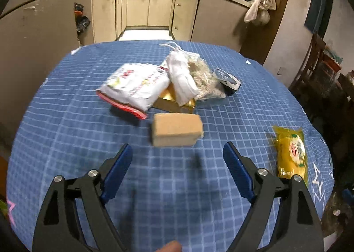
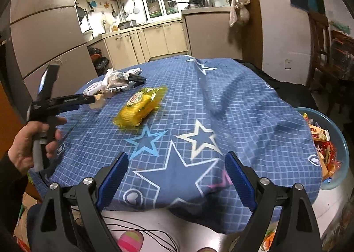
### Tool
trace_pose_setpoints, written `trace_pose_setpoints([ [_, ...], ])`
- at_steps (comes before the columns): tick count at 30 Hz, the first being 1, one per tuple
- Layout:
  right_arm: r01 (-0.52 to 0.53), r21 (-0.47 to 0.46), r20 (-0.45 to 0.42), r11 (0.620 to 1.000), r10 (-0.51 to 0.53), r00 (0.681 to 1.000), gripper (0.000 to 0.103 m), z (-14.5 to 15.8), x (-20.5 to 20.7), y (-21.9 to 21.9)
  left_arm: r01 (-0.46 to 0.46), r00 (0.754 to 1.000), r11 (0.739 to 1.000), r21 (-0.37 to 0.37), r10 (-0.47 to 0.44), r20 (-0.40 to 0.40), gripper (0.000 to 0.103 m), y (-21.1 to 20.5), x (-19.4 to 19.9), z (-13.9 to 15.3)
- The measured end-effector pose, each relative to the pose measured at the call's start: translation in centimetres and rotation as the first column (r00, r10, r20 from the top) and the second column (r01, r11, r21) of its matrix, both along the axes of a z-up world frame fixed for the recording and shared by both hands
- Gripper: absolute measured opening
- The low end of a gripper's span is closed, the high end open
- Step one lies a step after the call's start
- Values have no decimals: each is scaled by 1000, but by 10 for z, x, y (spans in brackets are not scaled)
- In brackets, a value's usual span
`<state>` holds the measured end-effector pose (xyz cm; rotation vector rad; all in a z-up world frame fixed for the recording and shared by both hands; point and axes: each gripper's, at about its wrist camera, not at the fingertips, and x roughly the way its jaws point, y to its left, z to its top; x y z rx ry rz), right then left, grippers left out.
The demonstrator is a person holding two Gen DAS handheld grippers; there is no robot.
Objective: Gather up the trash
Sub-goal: 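Move both tools back over the table toward the tan sponge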
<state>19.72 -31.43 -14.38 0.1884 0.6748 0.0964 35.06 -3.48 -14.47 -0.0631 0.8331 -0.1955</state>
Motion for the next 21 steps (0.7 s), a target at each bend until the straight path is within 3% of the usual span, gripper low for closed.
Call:
trace_pose_setpoints([
  [10,-16,13,-17,1000,16,1000,88,-7,23,1,-59,998,998,35,59,-14,79,-4,31,-17],
  [12,-23,17,-14,1000,24,1000,88,-7,29,5,-54,998,998,27,54,-11,57,-3,32,-16],
  [13,-27,17,-14,999,27,1000,88,-7,32,7,-52,999,998,25,52,-13,54,-5,33,-17],
  [21,-34,27,4,999,34,999,88,0,62,34,-58,996,998,17,56,69,49,5,20,-2],
])
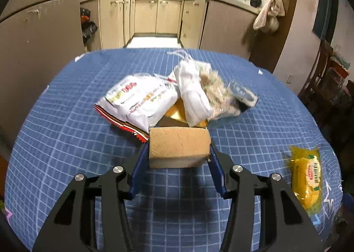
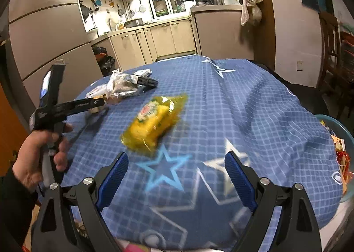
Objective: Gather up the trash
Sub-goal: 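Move both tools back over the table toward the tan sponge, then grasp the tan sponge with the left tool while the right tool grasps the yellow snack bag, then carry the sponge and yellow bag over the white bucket with both tools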
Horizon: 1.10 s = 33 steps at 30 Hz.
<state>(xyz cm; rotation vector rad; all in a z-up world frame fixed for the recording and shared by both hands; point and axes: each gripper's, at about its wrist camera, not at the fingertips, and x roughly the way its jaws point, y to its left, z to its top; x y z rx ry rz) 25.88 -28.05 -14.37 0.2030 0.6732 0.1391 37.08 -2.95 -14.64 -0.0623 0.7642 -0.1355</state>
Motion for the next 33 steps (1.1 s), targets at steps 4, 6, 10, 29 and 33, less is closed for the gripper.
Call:
trace_pose_setpoints([
  [4,16,2,-18,1000,-16,1000,88,0,29,21,6,999,1000,6,-6,42,49,3,-11,10],
  [6,25,-14,-29,1000,-26,999,88,-1,45,35,7,999,1000,1,-7,54,49,4,-15,13],
  [10,58,-26,-63,998,-60,996,88,-7,74,53,16,999,1000,-18,-15,52,48,3,-16,13],
  [29,102,-123,-143,987,-119,983,46,-22,101,66,48,997,998,-31,-46,55,48,-9,-37,5],
  [33,105,-127,-45,986,-112,993,45,-7,84,62,34,995,999,-11,-33,95,48,-10,-52,12],
])
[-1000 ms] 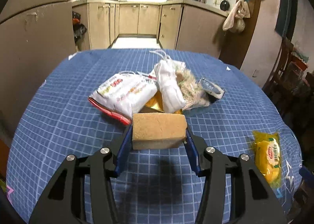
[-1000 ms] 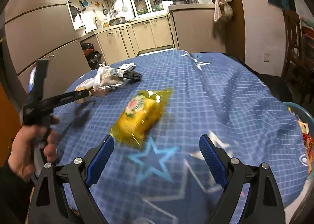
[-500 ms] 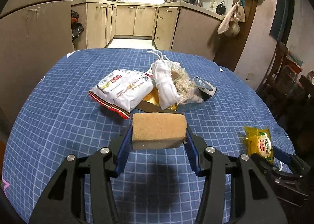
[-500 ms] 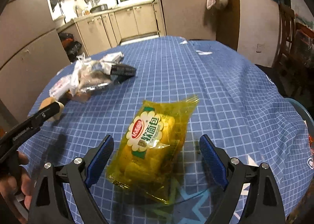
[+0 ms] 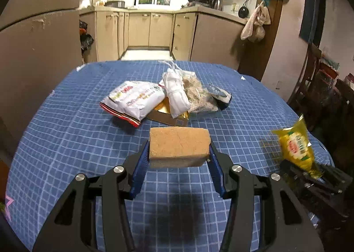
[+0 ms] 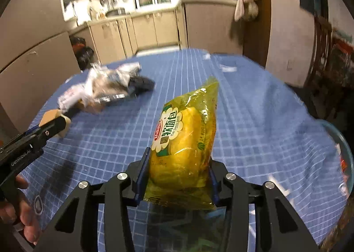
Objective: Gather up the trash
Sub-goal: 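Carry the sponge and yellow bag over the white bucket with both tools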
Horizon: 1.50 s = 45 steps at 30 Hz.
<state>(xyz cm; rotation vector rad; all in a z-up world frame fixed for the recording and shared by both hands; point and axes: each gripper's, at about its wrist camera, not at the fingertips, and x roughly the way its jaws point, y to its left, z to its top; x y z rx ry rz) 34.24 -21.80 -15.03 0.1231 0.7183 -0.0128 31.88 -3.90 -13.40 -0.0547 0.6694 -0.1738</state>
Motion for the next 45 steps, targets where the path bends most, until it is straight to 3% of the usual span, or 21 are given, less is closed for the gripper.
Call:
trace_pose_setpoints([
  [8,-7,-91,254,996,30,967,45,70,-44,2,-37,987,999,31,31,160,48,3,-39,46],
  [14,0,-107,337,994,36,941,45,113,-74,-3,-32,964,999,26,24,266,48,2,-69,92],
  [21,41,-107,386,993,4,922,45,142,-113,-18,9,946,1000,11,-12,323,48,-15,-97,123],
  [32,148,-106,413,983,-92,906,45,164,-182,-65,102,929,995,11,-99,358,48,-56,-125,136],
  [45,328,-101,414,939,-260,872,45,166,-261,-153,304,884,952,24,-292,365,48,-150,-159,136],
])
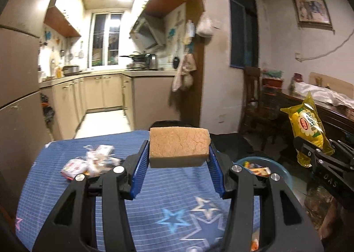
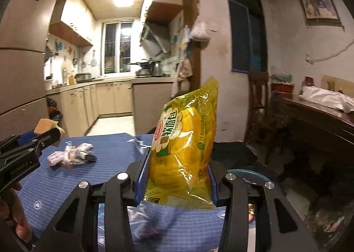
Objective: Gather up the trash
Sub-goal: 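Carry the sponge and yellow bag over the white bucket with both tools, then open both tools to drop the sponge and yellow bag into the bucket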
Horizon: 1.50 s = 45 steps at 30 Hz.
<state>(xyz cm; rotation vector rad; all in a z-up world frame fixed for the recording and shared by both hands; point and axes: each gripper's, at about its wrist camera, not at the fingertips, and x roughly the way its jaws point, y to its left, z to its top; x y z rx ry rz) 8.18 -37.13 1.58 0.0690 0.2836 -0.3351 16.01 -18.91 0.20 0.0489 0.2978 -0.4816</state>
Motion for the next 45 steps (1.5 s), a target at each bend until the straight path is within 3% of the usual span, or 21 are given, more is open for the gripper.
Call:
trace_pose_setpoints([
  [12,159,20,-18,987,-159,987,45,-14,-79,-83,181,984,983,31,-181,-4,48,-89,-39,-13],
  [20,255,60,-95,965,-249,964,45,-55,-124,-138,311,949,948,65,-307,-69,48,-151,-60,-43],
  [23,277,95,-151,956,-261,953,45,-79,-131,-157,363,928,928,87,-353,-118,48,-176,-68,-62],
  [29,305,201,-300,931,-238,924,45,-143,-133,-192,473,862,872,125,-429,-272,48,-220,-71,-117],
  [35,337,310,-445,889,-178,878,45,-221,-130,-216,521,808,842,142,-432,-400,48,-245,-64,-166],
  [40,354,354,-525,866,-129,841,45,-268,-118,-218,559,764,812,169,-425,-486,48,-255,-67,-208],
  [45,356,372,-585,857,-81,807,45,-293,-104,-212,582,727,789,195,-398,-559,48,-266,-65,-247],
])
